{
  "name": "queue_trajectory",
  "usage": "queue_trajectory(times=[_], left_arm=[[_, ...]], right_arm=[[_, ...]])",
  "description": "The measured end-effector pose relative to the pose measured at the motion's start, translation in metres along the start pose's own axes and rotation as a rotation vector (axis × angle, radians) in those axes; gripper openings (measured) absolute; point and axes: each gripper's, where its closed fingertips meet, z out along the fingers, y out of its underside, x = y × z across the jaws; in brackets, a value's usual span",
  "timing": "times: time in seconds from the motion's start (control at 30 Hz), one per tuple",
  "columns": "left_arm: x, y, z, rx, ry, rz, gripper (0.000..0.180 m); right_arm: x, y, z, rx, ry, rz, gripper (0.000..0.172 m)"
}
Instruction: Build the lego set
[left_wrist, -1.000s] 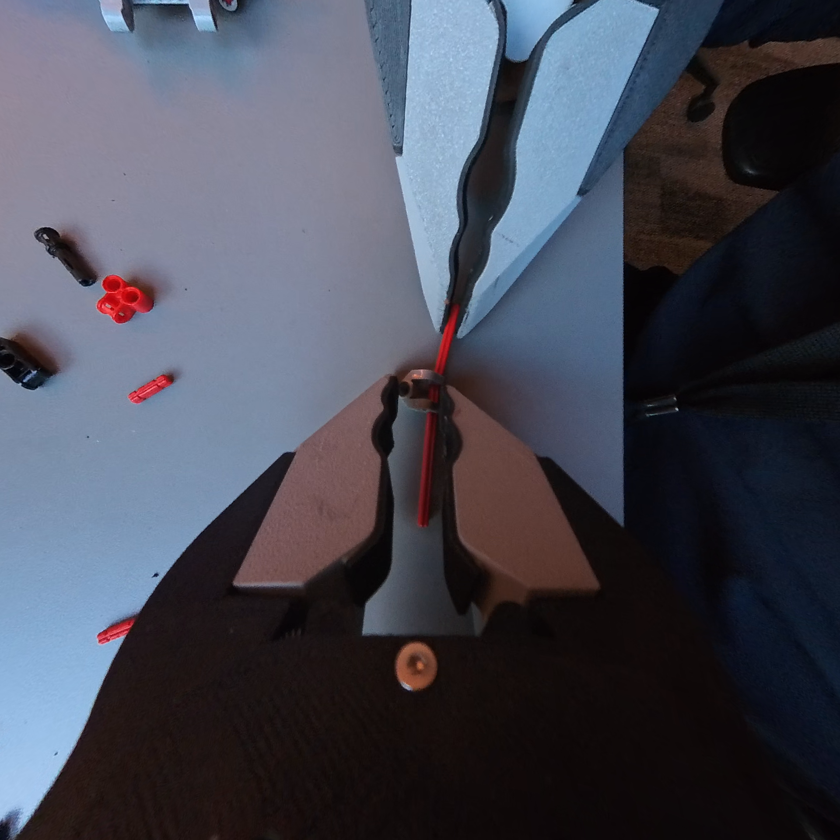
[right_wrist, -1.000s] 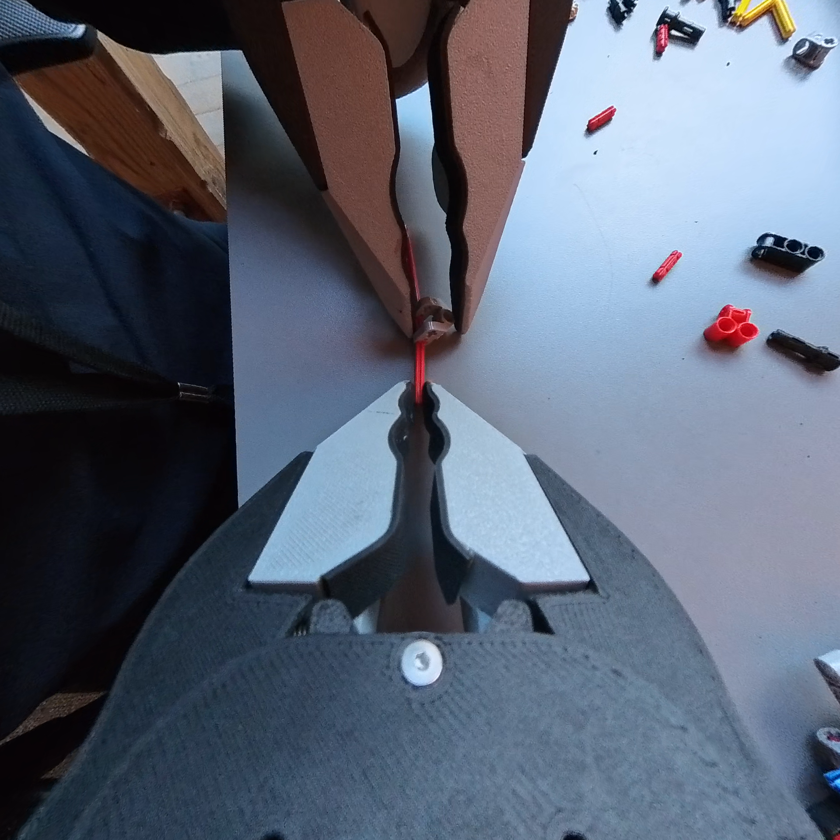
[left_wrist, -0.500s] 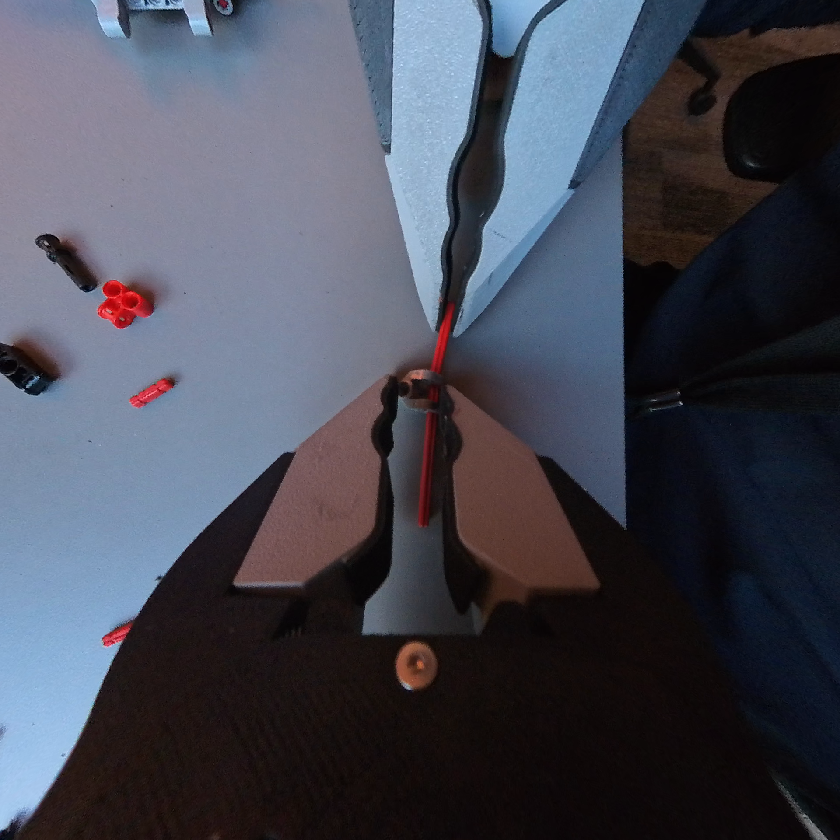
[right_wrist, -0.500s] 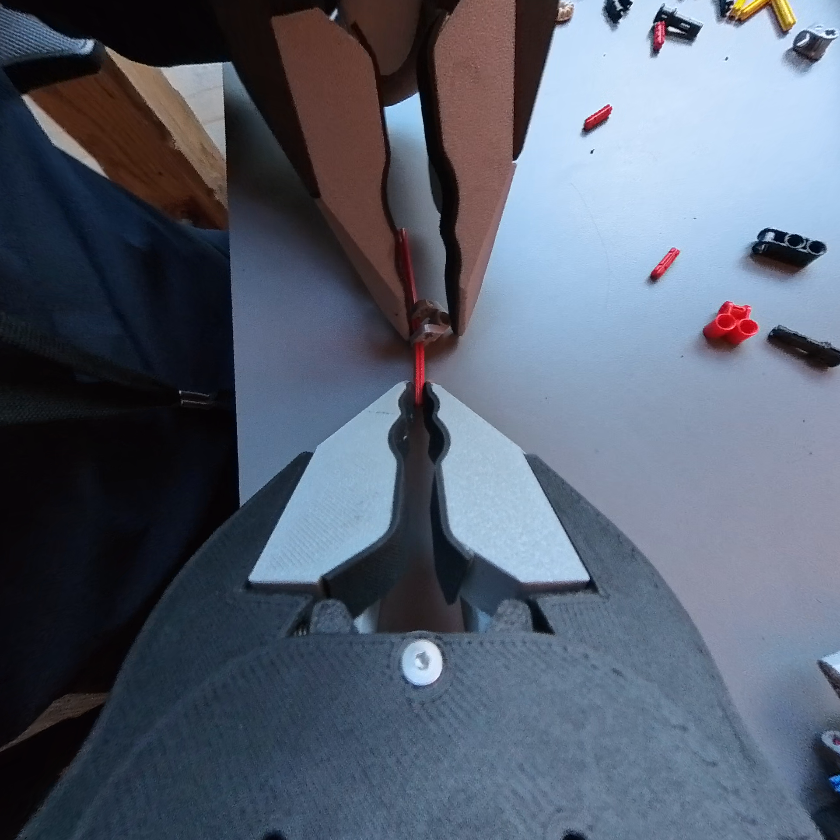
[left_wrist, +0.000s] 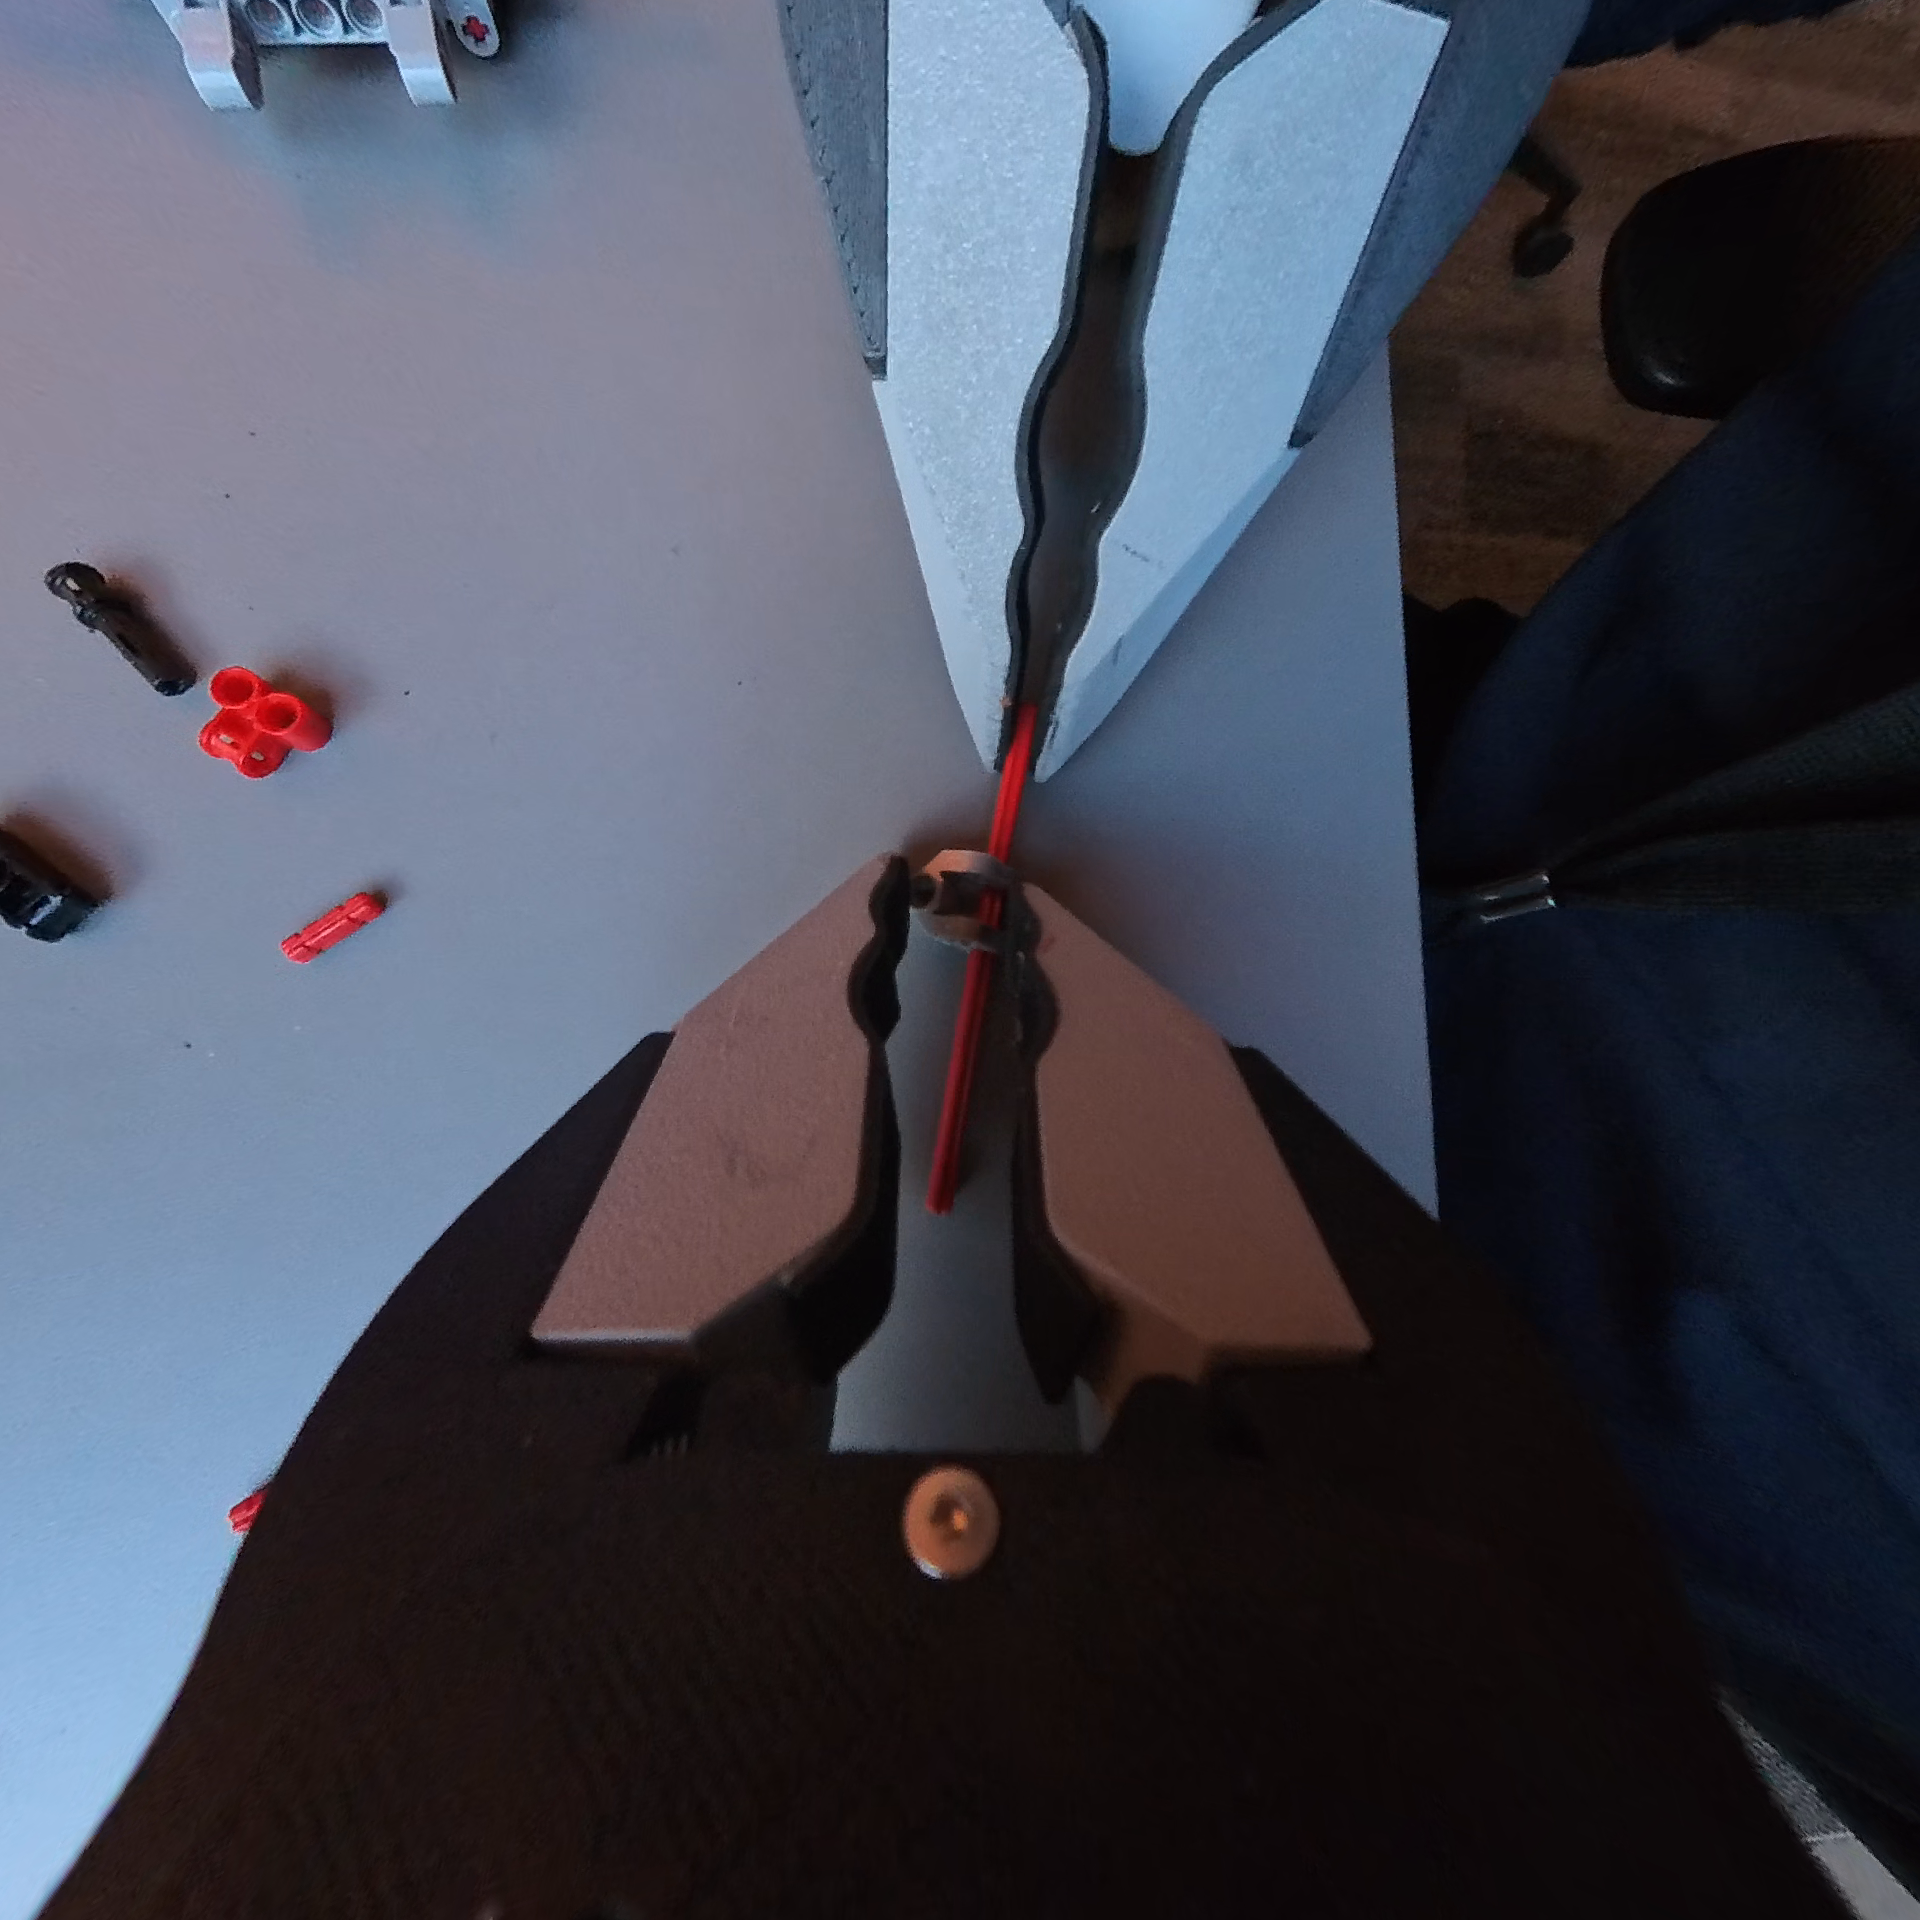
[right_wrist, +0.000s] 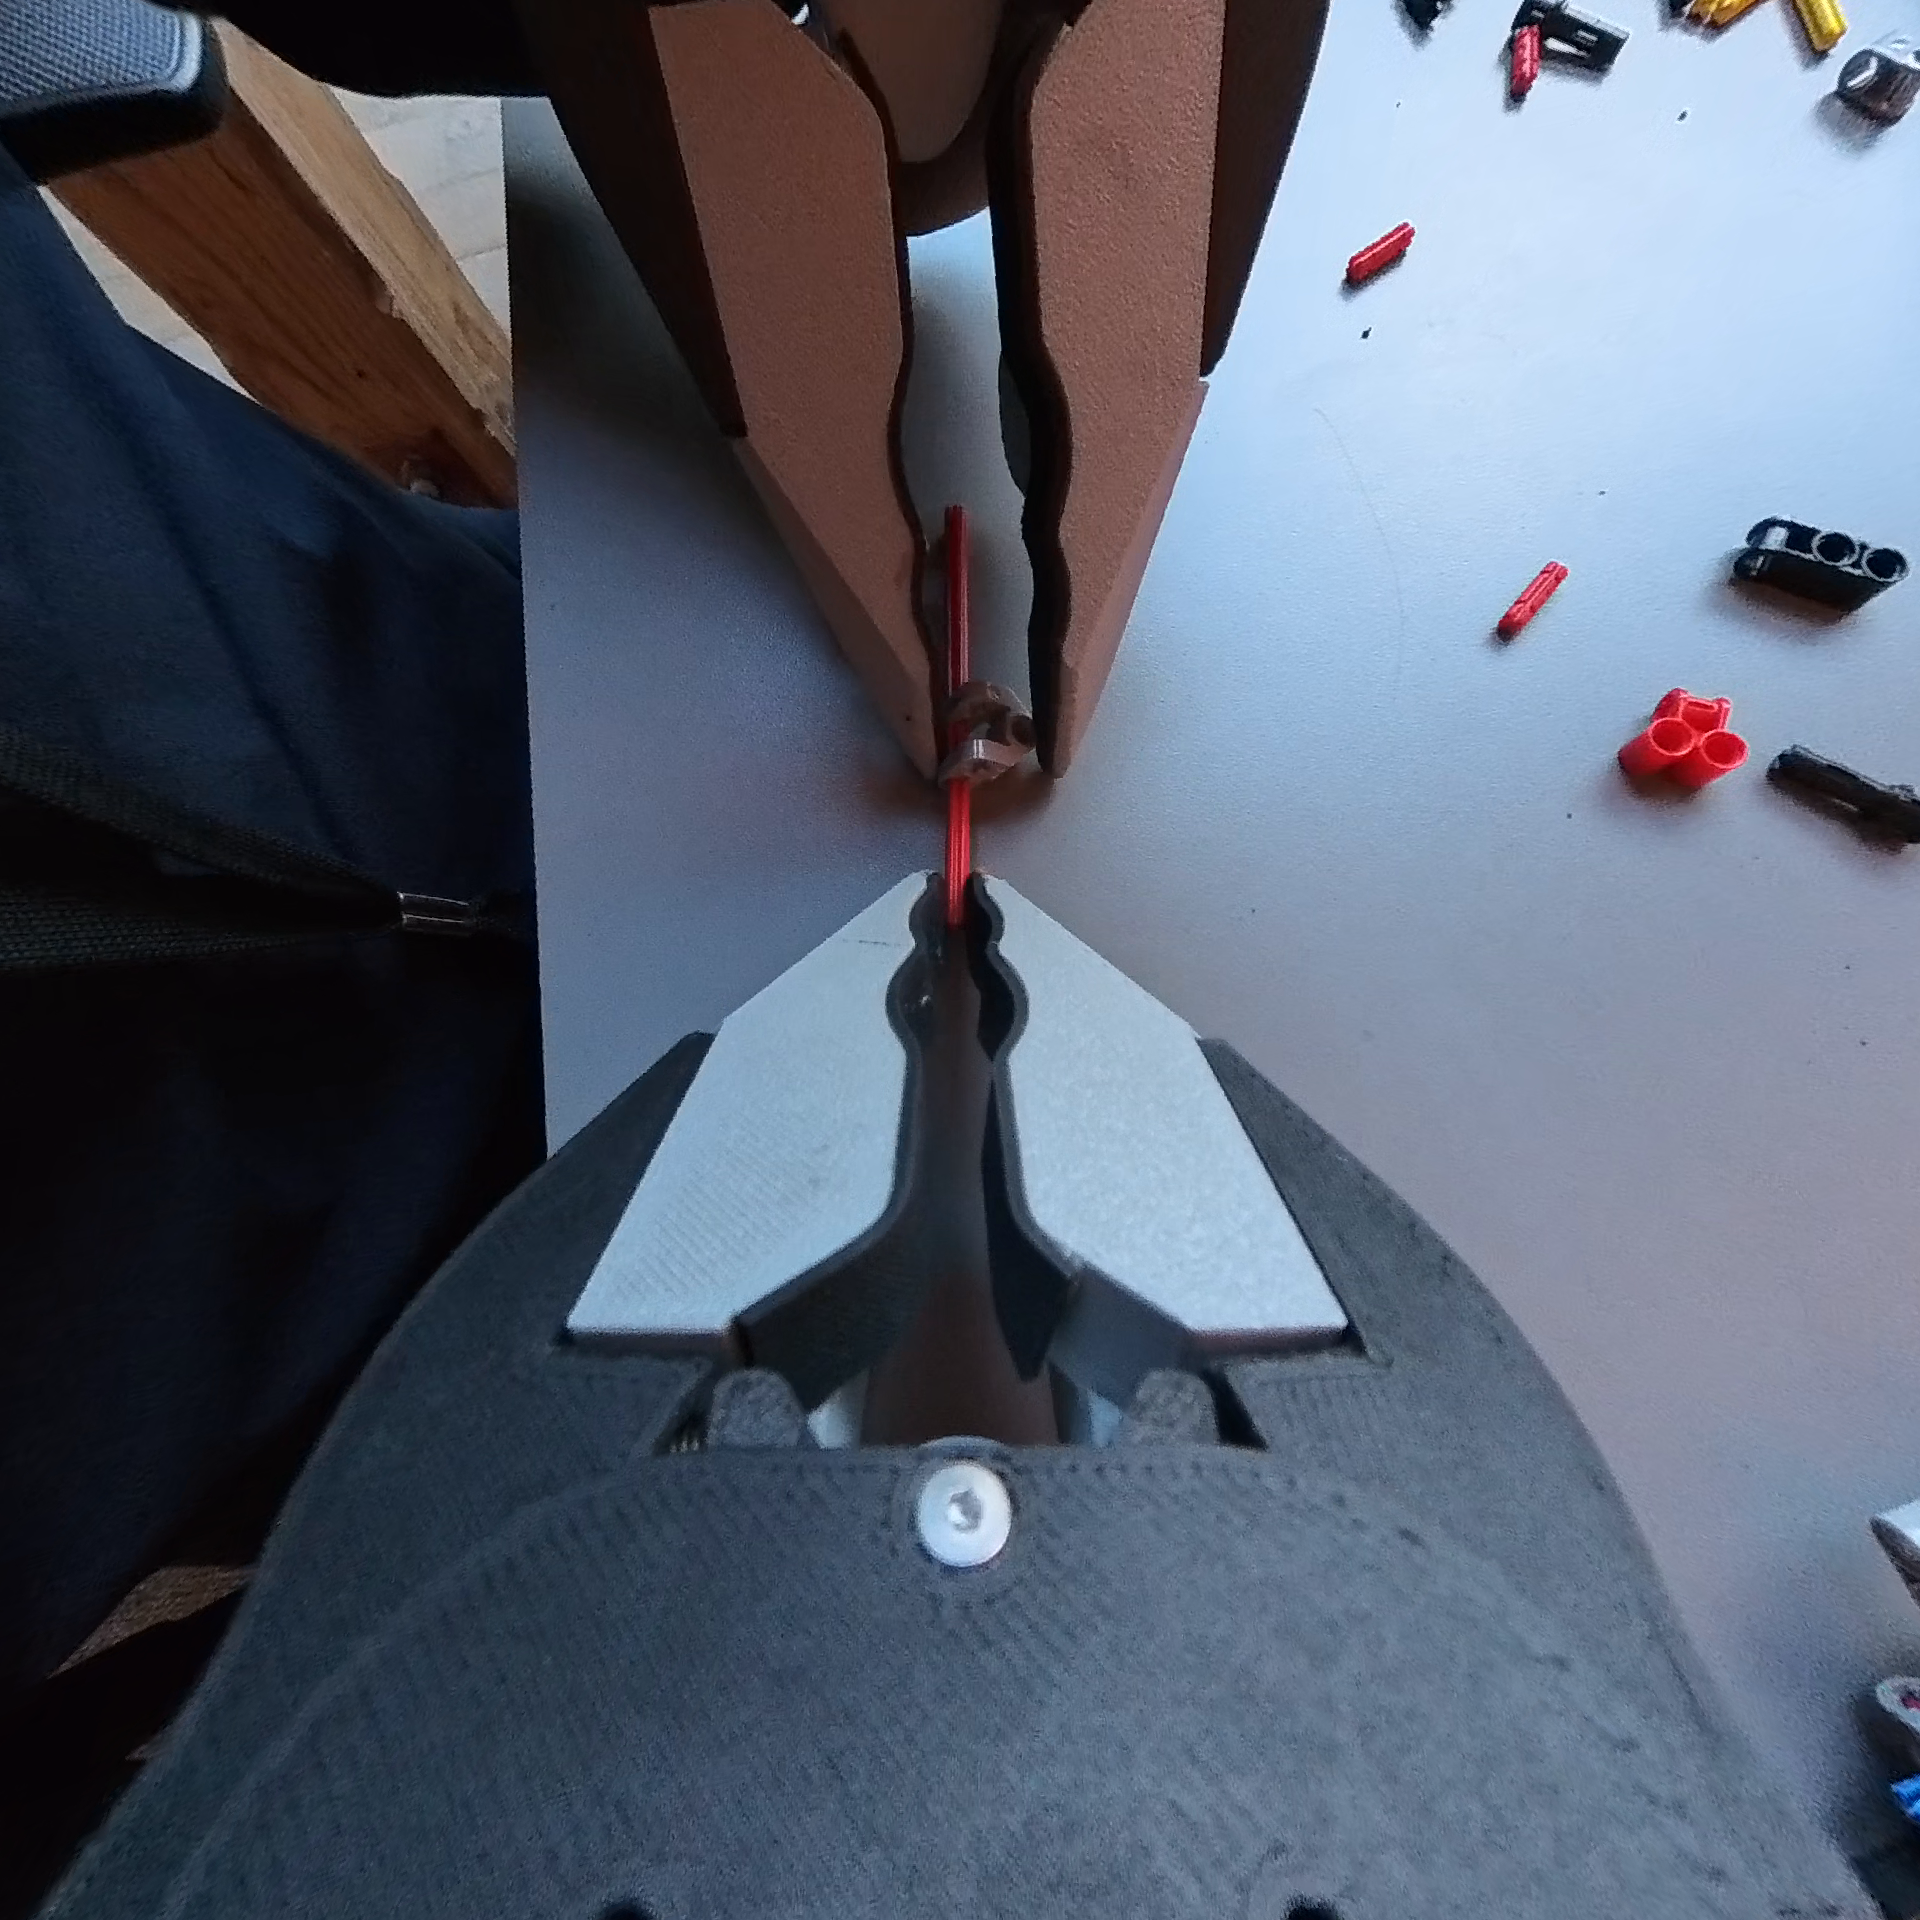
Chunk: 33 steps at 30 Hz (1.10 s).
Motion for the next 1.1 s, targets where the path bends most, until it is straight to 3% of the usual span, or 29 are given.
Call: queue_trajectory(times=[0.83,0.97,1.1], left_arm=[[0.003,-0.002,0.0,0.069,0.078,-0.026,0.011],[-0.001,0.0,-0.003,-0.015,-0.002,0.009,0.015],[-0.005,0.002,-0.011,0.003,-0.07,-0.004,0.021]], right_arm=[[0.001,-0.003,0.002,-0.008,-0.065,-0.01,0.001],[0.004,-0.004,0.003,-0.002,-0.092,0.034,0.001],[0.004,-0.005,0.004,0.003,-0.069,0.014,0.001]])
